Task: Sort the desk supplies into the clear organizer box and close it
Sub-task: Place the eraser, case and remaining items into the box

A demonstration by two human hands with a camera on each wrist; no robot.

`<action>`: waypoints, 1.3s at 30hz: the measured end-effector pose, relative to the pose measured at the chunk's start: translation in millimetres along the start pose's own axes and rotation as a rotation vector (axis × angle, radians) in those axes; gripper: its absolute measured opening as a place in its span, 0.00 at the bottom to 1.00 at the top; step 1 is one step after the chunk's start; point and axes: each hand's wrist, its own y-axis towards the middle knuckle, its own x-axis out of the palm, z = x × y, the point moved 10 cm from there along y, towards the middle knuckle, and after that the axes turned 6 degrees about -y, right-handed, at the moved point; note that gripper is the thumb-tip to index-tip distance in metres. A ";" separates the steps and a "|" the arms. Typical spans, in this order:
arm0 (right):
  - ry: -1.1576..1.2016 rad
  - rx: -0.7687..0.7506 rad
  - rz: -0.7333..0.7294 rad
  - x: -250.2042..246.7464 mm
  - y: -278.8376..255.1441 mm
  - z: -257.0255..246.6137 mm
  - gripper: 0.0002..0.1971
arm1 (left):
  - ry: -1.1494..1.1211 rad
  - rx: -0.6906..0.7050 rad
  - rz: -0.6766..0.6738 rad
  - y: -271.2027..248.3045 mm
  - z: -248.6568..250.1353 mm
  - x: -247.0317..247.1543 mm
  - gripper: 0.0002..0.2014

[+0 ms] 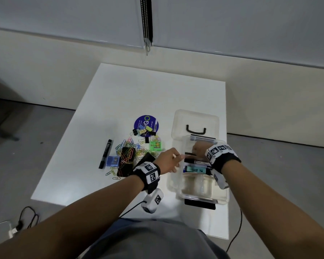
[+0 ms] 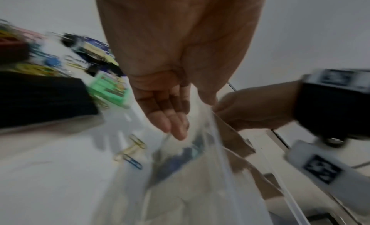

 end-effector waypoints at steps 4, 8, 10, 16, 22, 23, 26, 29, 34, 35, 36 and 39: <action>0.118 0.117 0.235 -49.3 -33.5 -11.6 0.13 | 0.328 0.038 0.199 -4.1 -35.1 -83.0 0.05; 0.227 -0.167 0.433 -76.5 -60.5 -127.8 0.12 | 0.666 -0.094 0.520 -31.0 -75.5 -175.4 0.14; 0.138 -0.303 0.360 -52.4 -48.2 -188.6 0.17 | 0.718 -0.164 0.507 -39.6 -88.6 -188.0 0.20; -0.309 -0.334 0.261 19.6 8.2 -249.9 0.20 | 0.836 -0.212 0.365 -22.8 -98.6 -170.0 0.38; -0.167 -0.224 0.268 16.9 23.3 -250.5 0.27 | 0.879 -0.294 0.281 -9.6 -114.5 -176.3 0.42; -0.140 -0.217 0.273 14.4 20.9 -249.8 0.29 | 0.861 -0.286 0.289 -9.4 -113.7 -177.8 0.41; 0.058 -0.157 0.311 -0.7 7.4 -236.3 0.33 | 0.705 -0.194 0.356 -10.6 -103.2 -187.4 0.37; 0.448 0.028 0.359 -9.9 0.2 -200.1 0.32 | 0.312 -0.089 0.366 -8.9 -97.8 -201.3 0.31; 1.056 0.191 0.384 -3.7 0.5 -161.4 0.31 | -0.302 -0.054 0.252 -2.2 -88.5 -199.8 0.24; 1.176 0.204 0.355 -0.6 3.1 -159.3 0.29 | -0.405 -0.056 0.230 -1.6 -86.4 -194.2 0.23; 1.295 0.207 0.332 0.4 5.5 -158.1 0.29 | -0.503 -0.063 0.212 -2.3 -82.8 -187.3 0.22; 1.590 0.149 0.232 7.0 15.2 -162.0 0.33 | -0.674 -0.078 0.167 -3.3 -76.6 -165.0 0.20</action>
